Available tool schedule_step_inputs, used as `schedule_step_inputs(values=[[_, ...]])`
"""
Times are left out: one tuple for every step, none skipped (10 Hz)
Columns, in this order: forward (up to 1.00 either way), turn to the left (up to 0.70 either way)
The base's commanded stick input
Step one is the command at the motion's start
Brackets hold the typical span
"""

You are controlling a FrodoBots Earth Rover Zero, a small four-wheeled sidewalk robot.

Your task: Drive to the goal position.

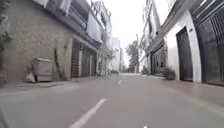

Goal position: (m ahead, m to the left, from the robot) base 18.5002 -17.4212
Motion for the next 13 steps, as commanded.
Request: schedule_step_inputs(values=[[0.85, 0.0], [0.85, 0.0], [0.85, 0.0], [0.85, 0.0], [0.85, 0.0], [0.85, 0.0], [0.85, 0.0], [0.85, 0.0], [0.85, 0.0], [0.85, 0.0], [0.85, 0.0], [0.85, 0.0], [0.85, 0.0]])
